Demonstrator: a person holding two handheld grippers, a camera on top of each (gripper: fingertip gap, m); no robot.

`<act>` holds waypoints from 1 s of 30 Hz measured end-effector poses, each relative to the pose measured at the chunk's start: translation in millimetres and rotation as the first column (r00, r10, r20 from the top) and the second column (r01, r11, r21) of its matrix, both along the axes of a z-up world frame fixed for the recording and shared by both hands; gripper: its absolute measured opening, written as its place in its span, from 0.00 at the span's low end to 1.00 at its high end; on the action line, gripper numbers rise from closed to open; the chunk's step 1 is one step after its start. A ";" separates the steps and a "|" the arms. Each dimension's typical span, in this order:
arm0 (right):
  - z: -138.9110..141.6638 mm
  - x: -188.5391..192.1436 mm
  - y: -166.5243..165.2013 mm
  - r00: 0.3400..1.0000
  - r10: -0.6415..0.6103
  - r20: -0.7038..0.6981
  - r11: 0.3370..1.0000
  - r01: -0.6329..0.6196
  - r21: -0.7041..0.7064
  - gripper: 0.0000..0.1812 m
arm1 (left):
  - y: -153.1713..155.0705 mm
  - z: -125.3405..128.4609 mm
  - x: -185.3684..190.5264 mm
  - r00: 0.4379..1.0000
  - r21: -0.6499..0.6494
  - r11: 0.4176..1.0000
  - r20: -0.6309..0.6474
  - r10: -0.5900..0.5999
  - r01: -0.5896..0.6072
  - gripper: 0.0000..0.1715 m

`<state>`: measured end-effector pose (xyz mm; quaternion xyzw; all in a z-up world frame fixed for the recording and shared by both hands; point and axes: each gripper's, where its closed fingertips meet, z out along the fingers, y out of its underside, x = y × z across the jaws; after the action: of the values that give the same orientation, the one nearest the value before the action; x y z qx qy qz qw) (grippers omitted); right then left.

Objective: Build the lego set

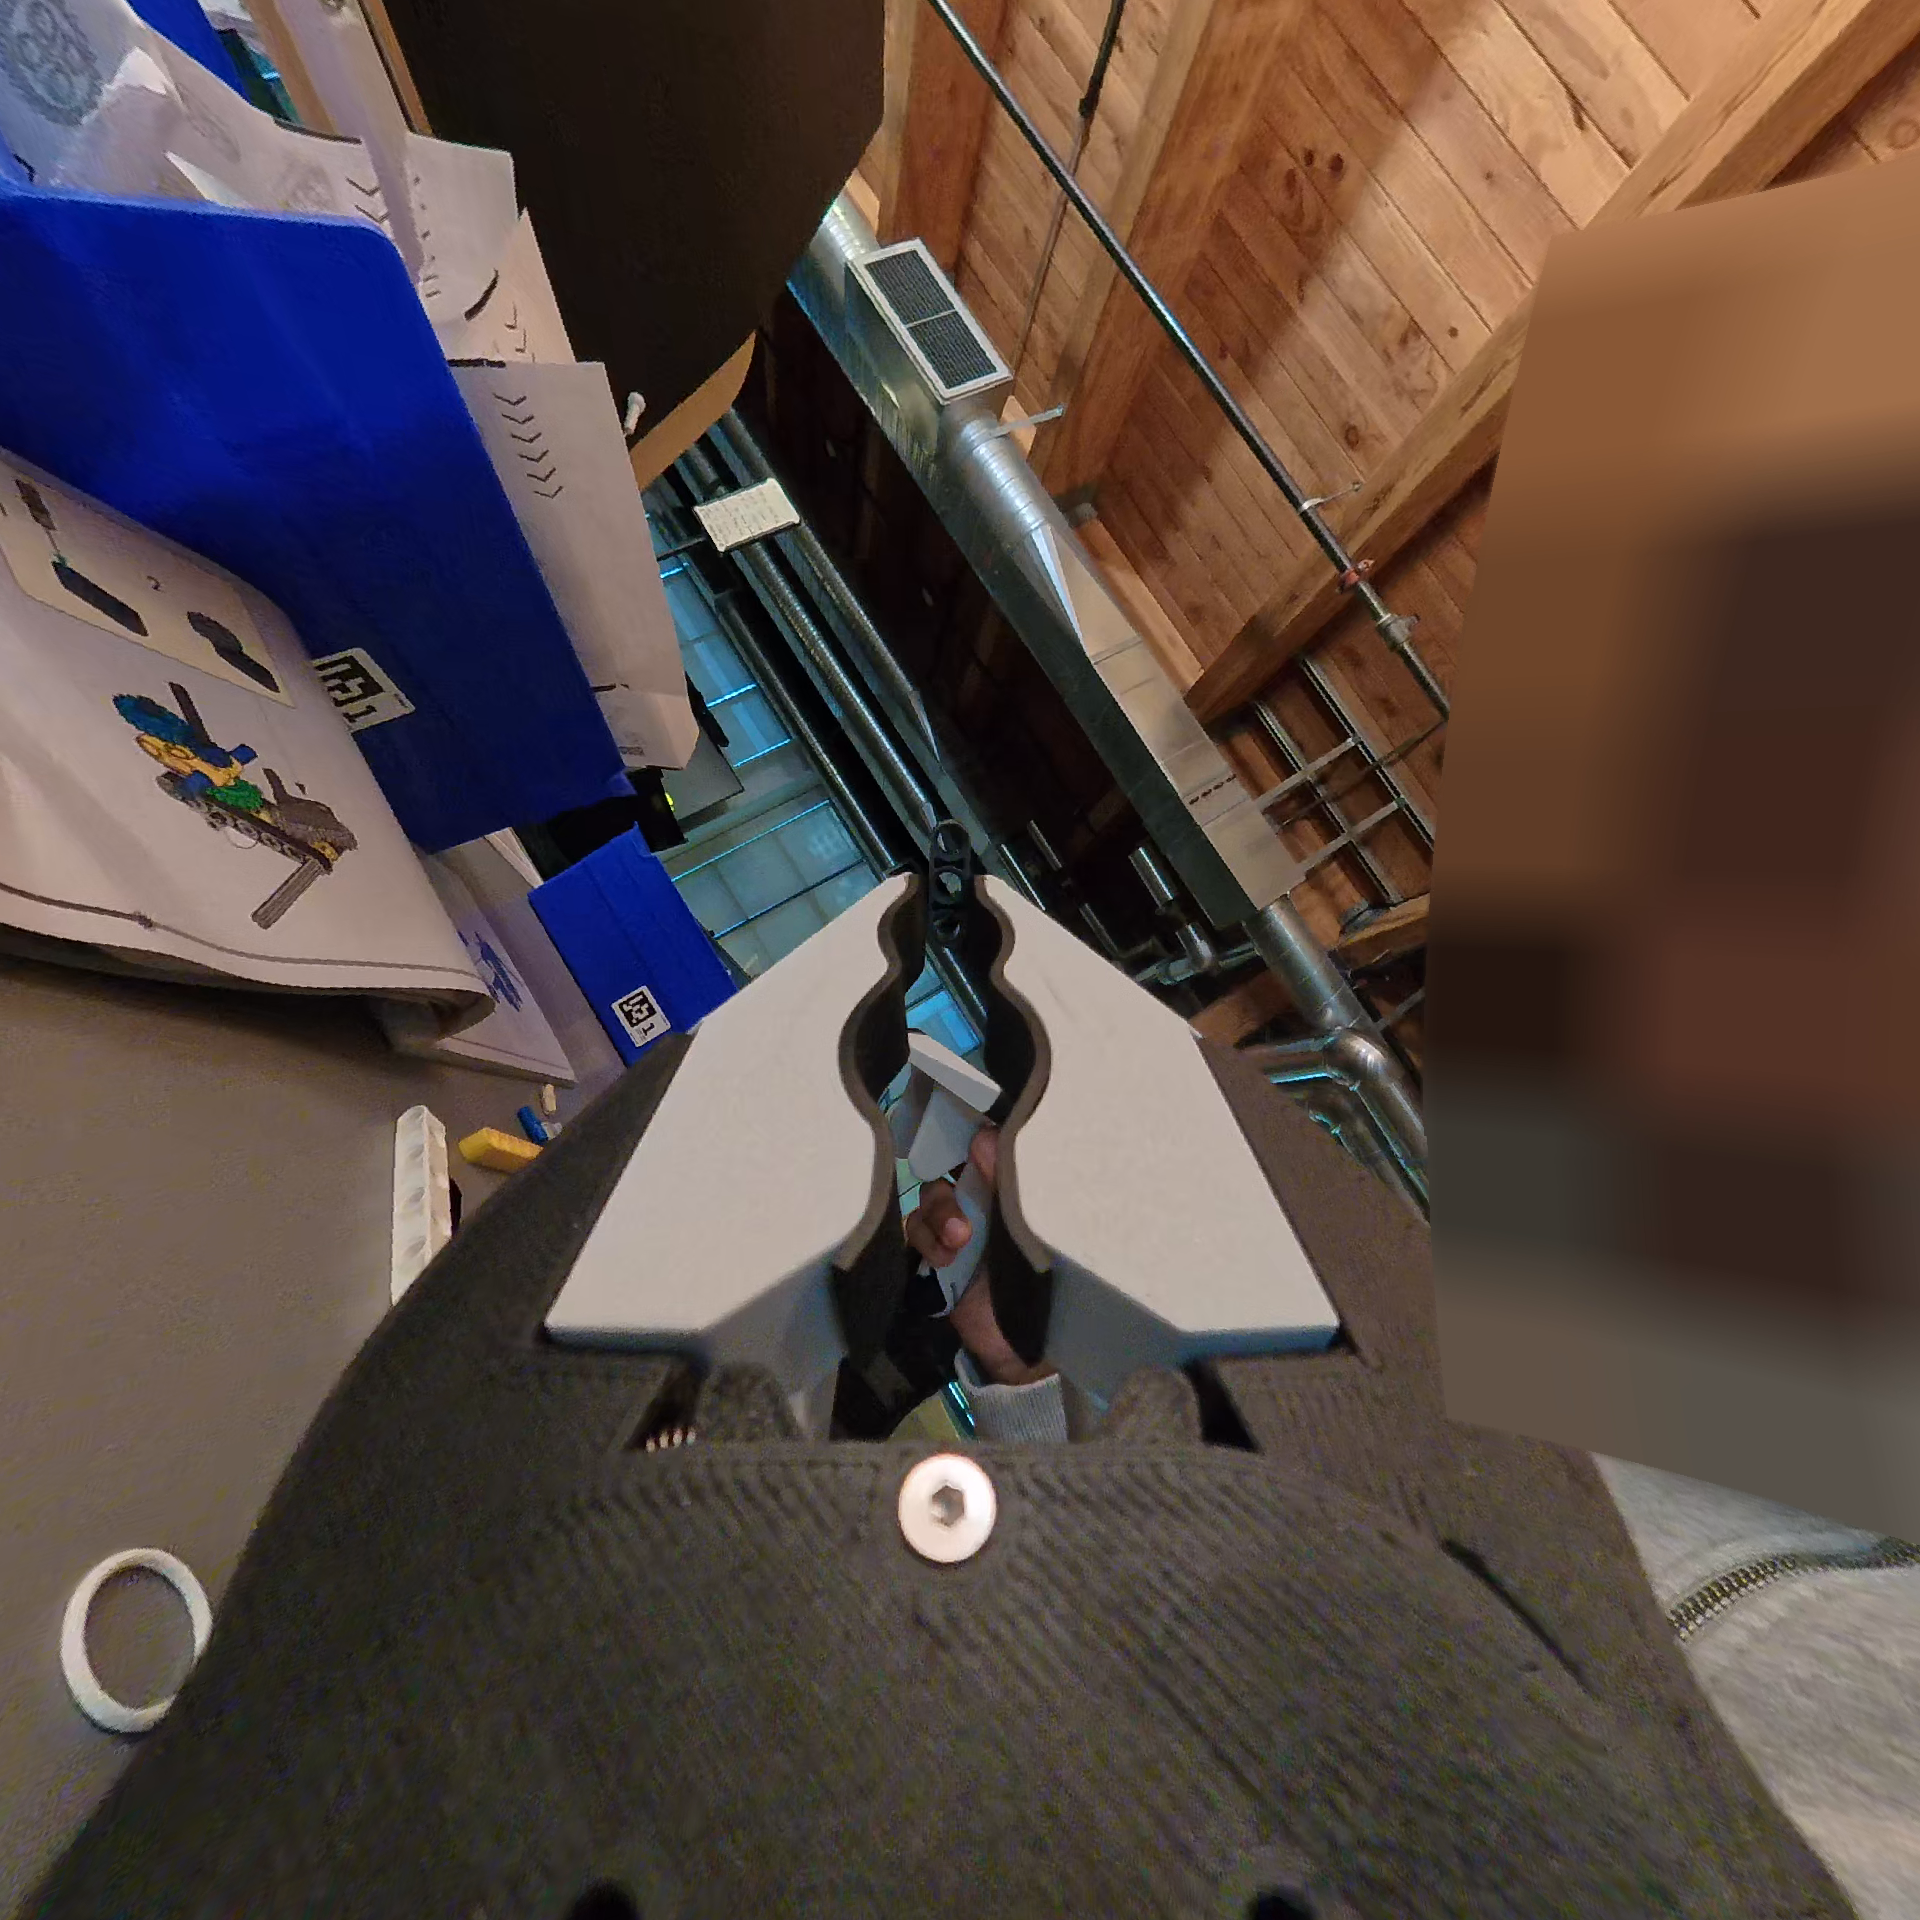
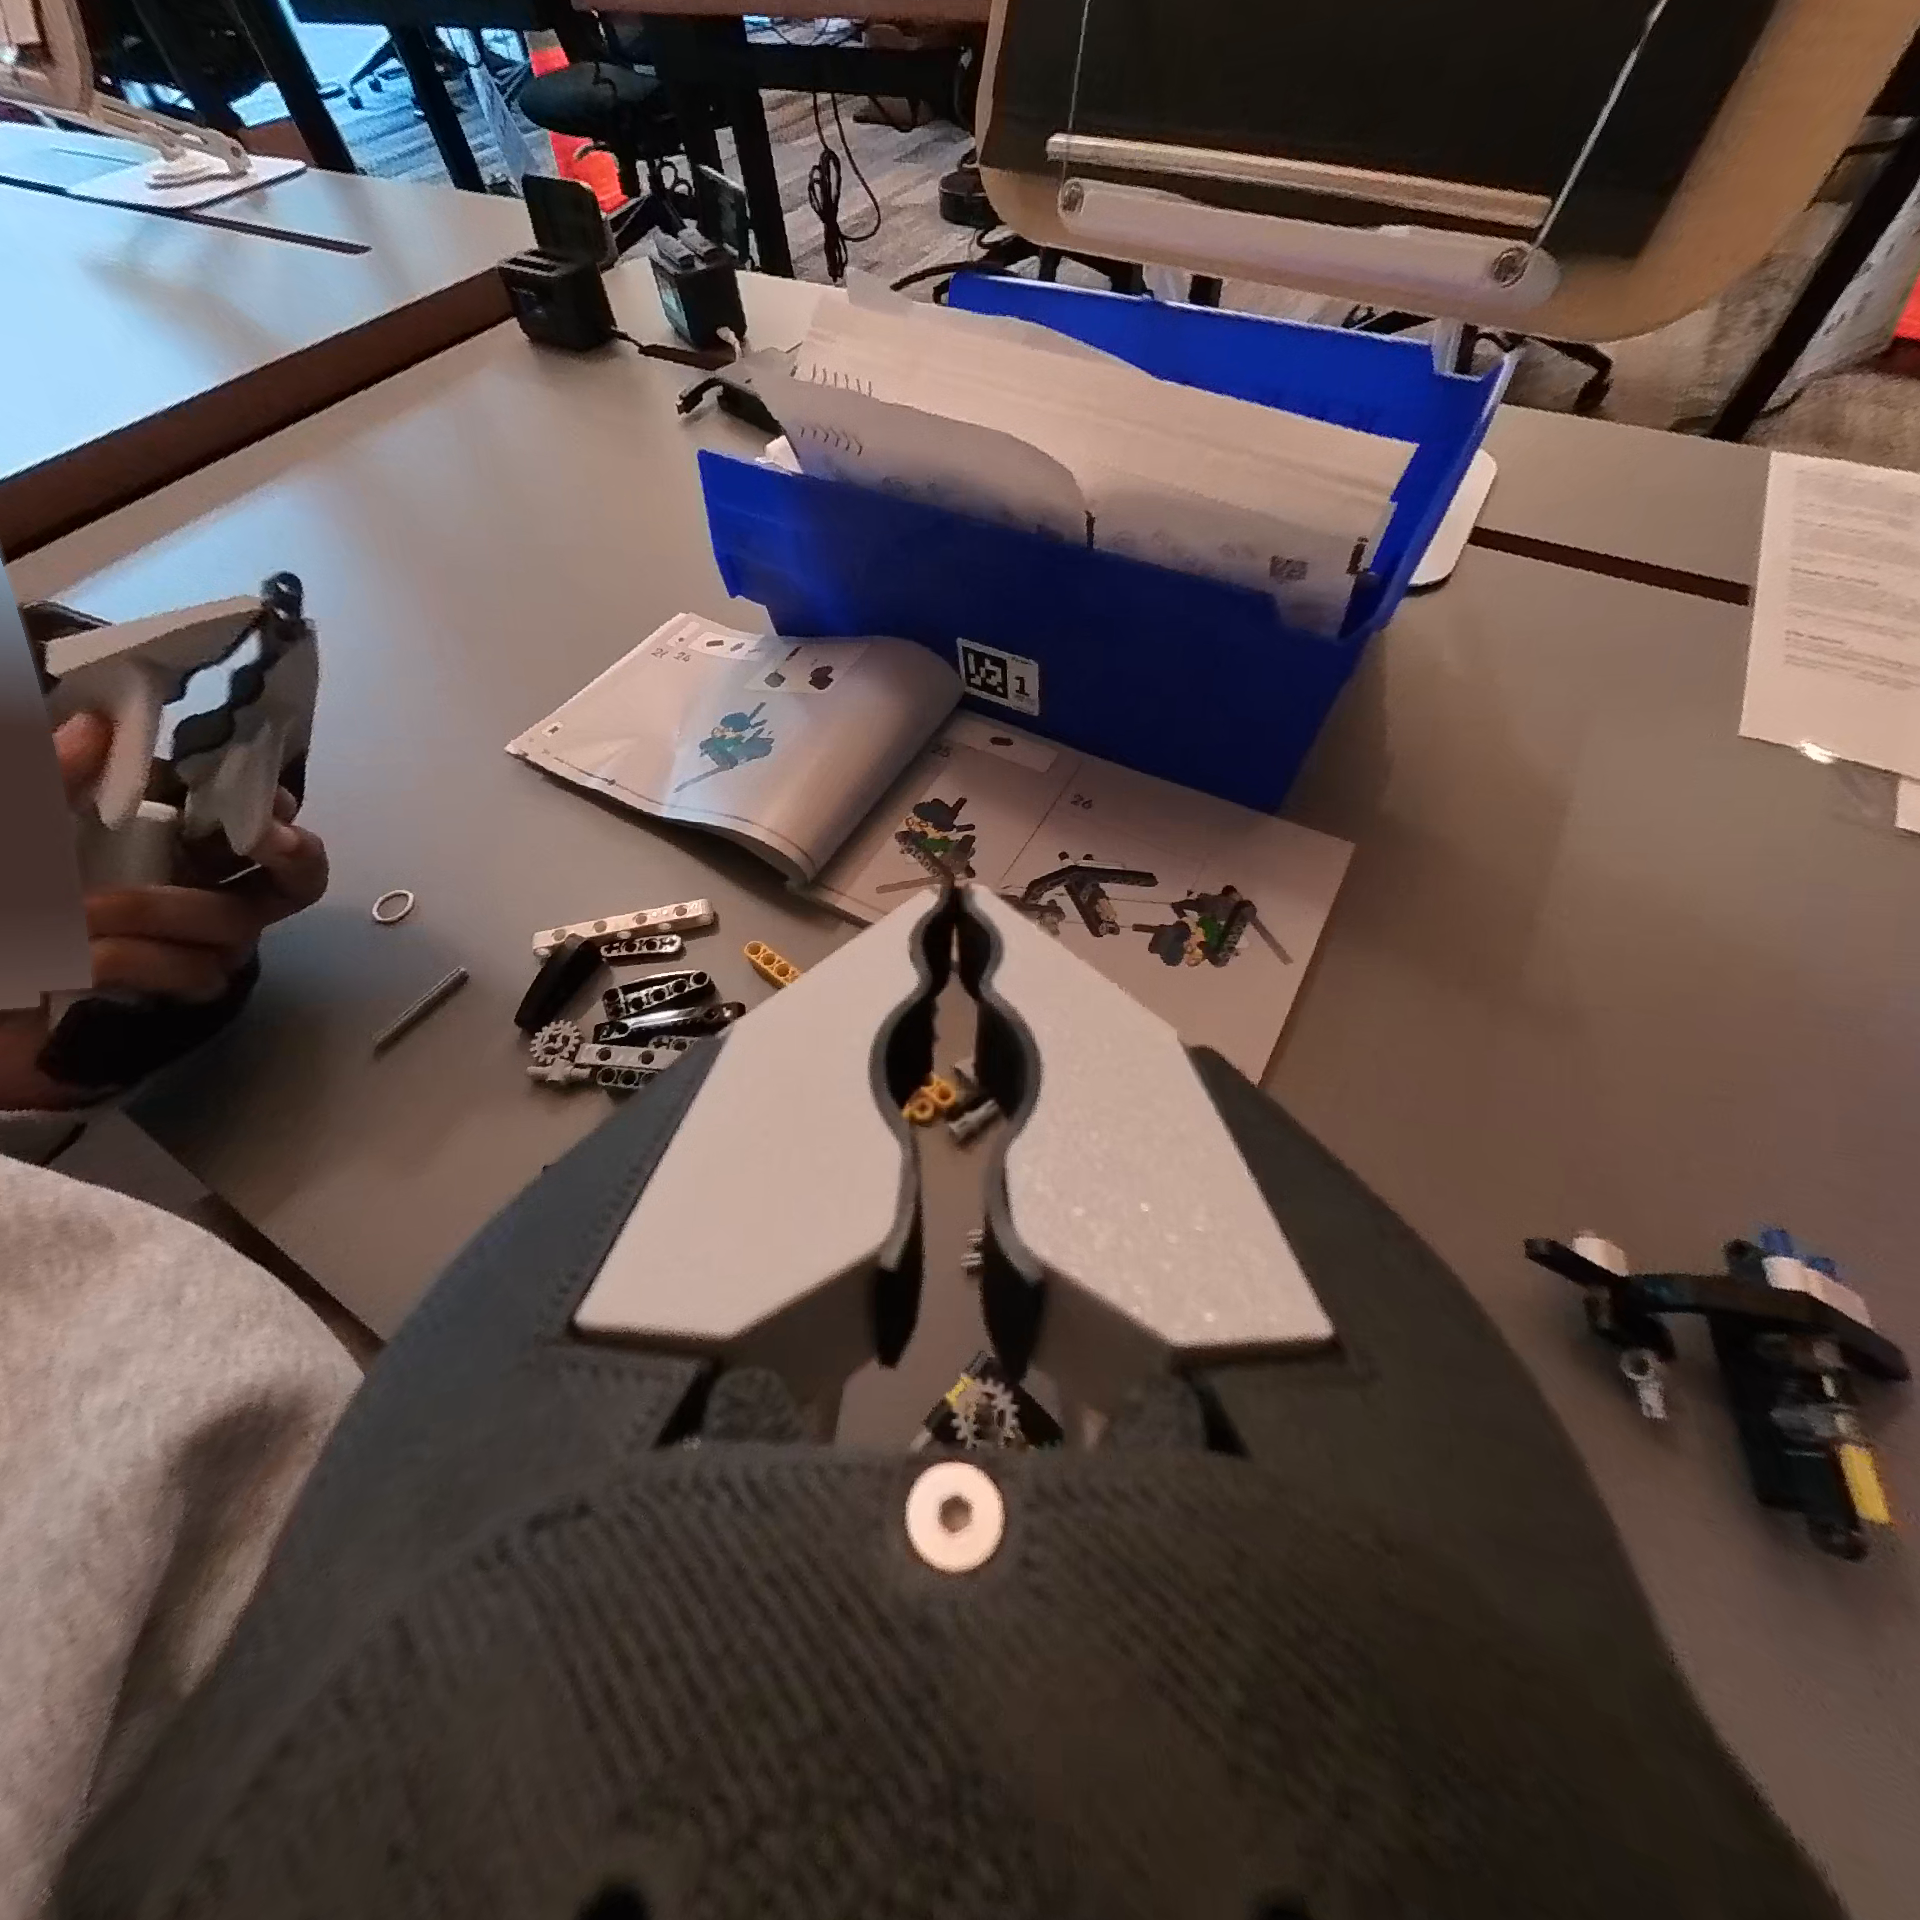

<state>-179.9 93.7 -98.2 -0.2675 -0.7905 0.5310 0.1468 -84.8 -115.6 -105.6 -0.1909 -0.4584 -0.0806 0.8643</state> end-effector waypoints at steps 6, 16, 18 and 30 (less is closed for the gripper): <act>7.4 -2.7 6.9 0.999 -0.012 -0.047 1.000 0.014 0.025 0.00 | -0.3 -0.5 -0.2 1.000 0.004 1.000 0.003 -0.001 0.001 0.03; 41.0 -18.8 48.2 0.980 -0.130 -0.153 0.991 0.132 0.003 0.00 | -1.4 -1.1 -0.3 1.000 0.010 1.000 0.005 0.001 -0.001 0.03; 45.9 -20.9 55.3 0.974 -0.150 -0.170 0.988 0.153 0.005 0.00 | -1.5 -1.2 -0.3 1.000 0.010 1.000 0.006 0.002 -0.002 0.03; 23.5 -14.4 38.1 0.996 -0.069 -0.051 0.998 0.069 0.001 0.00 | 0.8 -2.2 -0.8 1.000 0.003 1.000 0.011 -0.002 0.002 0.03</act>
<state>-194.4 131.8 -74.7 -0.2806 -0.7776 0.5311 0.1857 -85.6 -114.8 -107.8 -0.1896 -0.4627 -0.0830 0.8620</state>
